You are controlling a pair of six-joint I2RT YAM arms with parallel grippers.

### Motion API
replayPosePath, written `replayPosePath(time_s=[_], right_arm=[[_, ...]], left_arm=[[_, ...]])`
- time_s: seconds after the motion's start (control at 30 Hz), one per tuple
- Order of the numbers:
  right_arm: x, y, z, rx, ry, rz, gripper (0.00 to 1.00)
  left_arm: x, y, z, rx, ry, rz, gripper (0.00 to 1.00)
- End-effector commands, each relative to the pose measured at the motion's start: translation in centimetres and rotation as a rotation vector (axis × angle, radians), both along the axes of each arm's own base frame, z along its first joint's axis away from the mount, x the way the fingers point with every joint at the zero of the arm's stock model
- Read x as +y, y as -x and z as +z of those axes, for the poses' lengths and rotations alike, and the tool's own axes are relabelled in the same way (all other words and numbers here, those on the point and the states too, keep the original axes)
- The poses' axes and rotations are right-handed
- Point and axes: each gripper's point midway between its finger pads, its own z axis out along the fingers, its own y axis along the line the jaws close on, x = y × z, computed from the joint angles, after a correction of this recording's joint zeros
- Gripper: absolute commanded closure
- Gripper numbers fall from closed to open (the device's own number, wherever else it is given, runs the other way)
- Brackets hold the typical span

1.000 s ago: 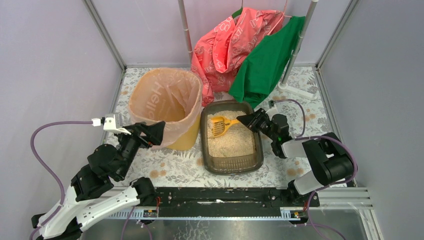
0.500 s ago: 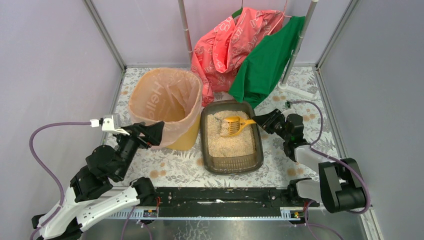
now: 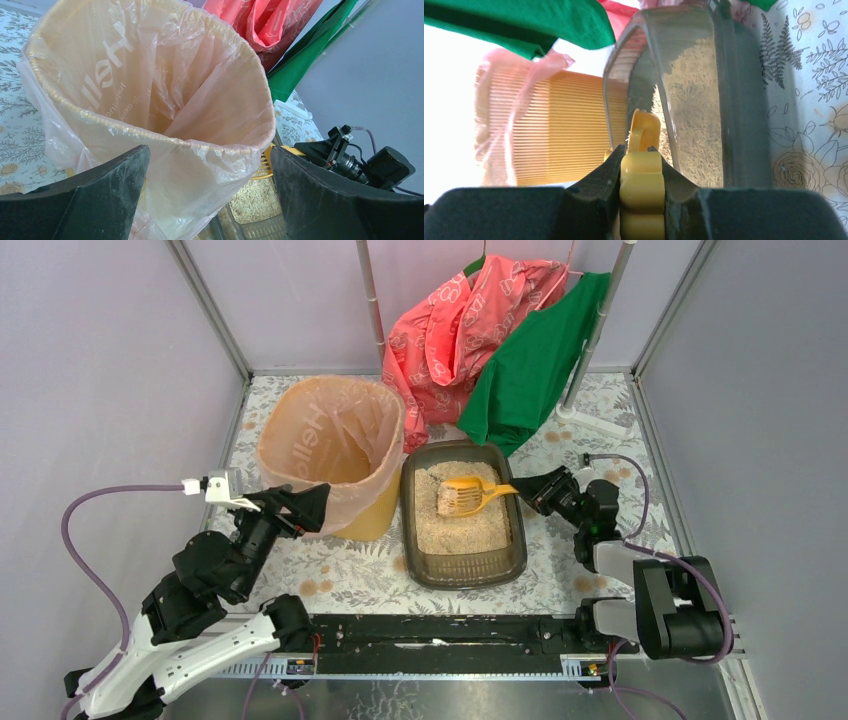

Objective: Clean the litter box

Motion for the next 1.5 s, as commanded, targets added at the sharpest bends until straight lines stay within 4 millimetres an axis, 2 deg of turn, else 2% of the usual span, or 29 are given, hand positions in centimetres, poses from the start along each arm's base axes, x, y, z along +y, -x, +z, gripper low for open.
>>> replayPosePath(time_s=[0.0,0.07,0.23,0.33,0.4,0.43,0.5,0.53,0.6,0.63,0.7,0.8,0.83,0.9,0.97,1.0,1.07,1.17,1.27,1.33,1.37,1.43,1.47], right_arm=[[-1.4,-0.2,4.7,-0.136,-0.168,0.013,1.00],[-2.2,-0.5,5.3,-0.163,-0.193,0.000,1.00],[-1.1,-0.5,5.6,-0.195,-0.244,0.069,1.00],[-2.0,-0.9,5.9,-0.207,-0.274,0.054,1.00],[-0.7,-0.8,6.1,-0.210,-0.268,0.102,1.00],[-0.8,-0.7,6.5,-0.221,-0.271,0.102,1.00],[-2.5,-0.7,6.7,-0.230,-0.262,0.045,1.00],[-2.3,-0.8,6.4,-0.228,-0.236,0.046,1.00],[-0.2,-0.4,6.3,-0.221,-0.183,0.121,1.00],[-0.4,-0.2,6.6,-0.228,-0.180,0.113,1.00],[-2.3,-0.4,6.7,-0.232,-0.163,0.043,1.00],[0.0,0.1,6.4,-0.221,-0.077,0.137,1.00],[-0.4,0.3,6.6,-0.224,-0.078,0.111,1.00],[-2.6,-0.2,6.6,-0.226,-0.051,0.034,1.00],[-0.3,0.4,7.3,-0.239,-0.045,0.132,1.00],[0.1,0.7,7.6,-0.242,-0.065,0.151,1.00],[-1.6,0.3,7.5,-0.244,-0.080,0.072,1.00],[0.2,0.6,7.6,-0.245,-0.054,0.156,1.00],[-2.0,0.0,7.9,-0.253,-0.068,0.062,1.00],[0.8,0.6,8.0,-0.253,-0.049,0.176,1.00],[1.2,0.8,8.4,-0.264,-0.069,0.186,1.00],[-1.6,0.0,8.2,-0.252,-0.083,0.076,1.00],[-1.3,-0.1,7.9,-0.249,-0.071,0.086,1.00]], left_arm=[[0.1,0.3,1.6,-0.037,0.063,-0.012,0.01],[0.2,0.3,1.6,-0.035,0.065,-0.009,0.01],[0.2,0.2,1.5,-0.026,0.075,-0.001,0.01],[-0.1,0.1,1.7,-0.024,0.071,-0.006,0.01],[-0.2,0.0,1.7,-0.023,0.071,-0.003,0.01],[-0.3,0.0,1.7,-0.024,0.073,-0.004,0.01],[-0.4,0.0,1.9,-0.025,0.074,-0.009,0.01],[-0.4,0.0,1.8,-0.022,0.073,-0.010,0.01],[-0.5,0.0,1.6,-0.023,0.076,-0.009,0.01],[-0.5,-0.1,1.6,-0.027,0.071,-0.008,0.01],[-0.7,-0.2,1.7,-0.023,0.061,-0.014,0.01],[-1.0,-0.3,1.6,-0.029,0.066,-0.017,0.01],[-1.2,-0.4,1.6,-0.033,0.062,-0.021,0.01],[-1.4,-0.4,1.7,-0.030,0.058,-0.028,0.01],[-1.4,-0.4,1.7,-0.032,0.067,-0.027,0.01],[-1.4,-0.4,1.5,-0.035,0.066,-0.028,0.01],[-1.5,-0.4,1.7,-0.039,0.064,-0.034,0.01],[-1.5,-0.3,1.6,-0.037,0.071,-0.034,0.01],[-1.2,-0.2,1.6,-0.034,0.062,-0.032,0.01],[-0.9,-0.2,1.4,-0.034,0.061,-0.021,0.01],[-0.8,-0.2,1.4,-0.038,0.058,-0.016,0.01],[-0.7,-0.1,1.6,-0.035,0.057,-0.019,0.01],[-0.7,-0.1,1.5,-0.031,0.059,-0.018,0.01]])
